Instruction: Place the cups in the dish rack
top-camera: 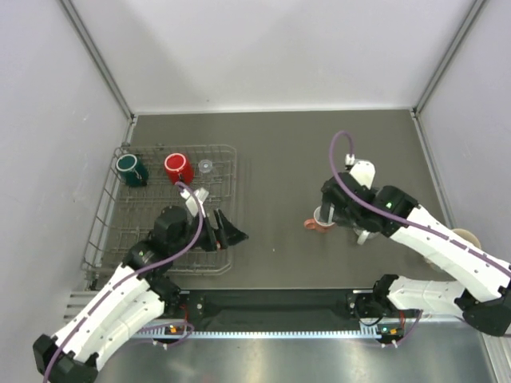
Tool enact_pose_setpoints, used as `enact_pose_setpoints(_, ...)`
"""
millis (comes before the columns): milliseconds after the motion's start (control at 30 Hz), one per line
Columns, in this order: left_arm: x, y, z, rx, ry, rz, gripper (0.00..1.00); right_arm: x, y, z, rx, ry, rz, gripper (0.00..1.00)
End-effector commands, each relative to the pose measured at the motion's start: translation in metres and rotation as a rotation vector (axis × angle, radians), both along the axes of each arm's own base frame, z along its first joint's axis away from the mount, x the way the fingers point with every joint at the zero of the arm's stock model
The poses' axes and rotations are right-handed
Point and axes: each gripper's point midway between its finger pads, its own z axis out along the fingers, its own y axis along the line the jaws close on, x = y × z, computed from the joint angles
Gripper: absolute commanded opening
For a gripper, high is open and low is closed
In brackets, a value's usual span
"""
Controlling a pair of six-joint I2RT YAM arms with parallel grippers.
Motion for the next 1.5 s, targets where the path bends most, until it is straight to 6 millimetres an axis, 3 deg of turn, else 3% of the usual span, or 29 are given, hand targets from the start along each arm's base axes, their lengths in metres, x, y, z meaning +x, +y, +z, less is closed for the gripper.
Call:
enact_pose_setpoints(0,-0.028,-0.010,0.020,-0.186,0.028,-0.076,0.93,0.017,-0.025,0.007,-0.009,-0.039,-0.055,0.81)
enact_pose_setpoints(67,-0.037,-0.010,0.033,-0.251,0.008,-0.095,0.93,0.020,-0.023,0.001,0.026,-0.020,-0.047,0.73)
enact_pose_setpoints(200,-0.049,-0.010,0.051,-0.282,-0.010,-0.145,0.95,0.034,-0.026,-0.011,0.058,0.010,-0.059,0.68)
enact_pose_setpoints(233,-0.056,-0.013,0.062,-0.289,-0.014,-0.194,0.95,0.042,-0.021,-0.024,0.088,0.033,-0.041,0.68)
enact_pose_setpoints(500,-0.061,-0.014,0.101,-0.316,-0.095,-0.252,0.97,0.055,-0.013,-0.051,0.137,0.080,-0.036,0.59)
enact_pose_setpoints(833,-0.064,-0.014,0.102,-0.322,-0.090,-0.256,0.98,0.061,-0.012,-0.087,0.109,0.143,-0.053,0.56)
enact_pose_setpoints(1200,-0.065,-0.021,0.103,-0.390,-0.057,-0.284,0.98,0.057,-0.010,-0.109,0.115,0.167,-0.046,0.49)
enact_pose_setpoints(1333,-0.065,-0.022,0.104,-0.395,-0.044,-0.290,0.98,0.059,-0.013,-0.115,0.100,0.164,-0.057,0.45)
enact_pose_setpoints(1467,-0.065,-0.023,0.109,-0.404,-0.036,-0.289,0.98,0.061,-0.014,-0.117,0.096,0.150,-0.059,0.34)
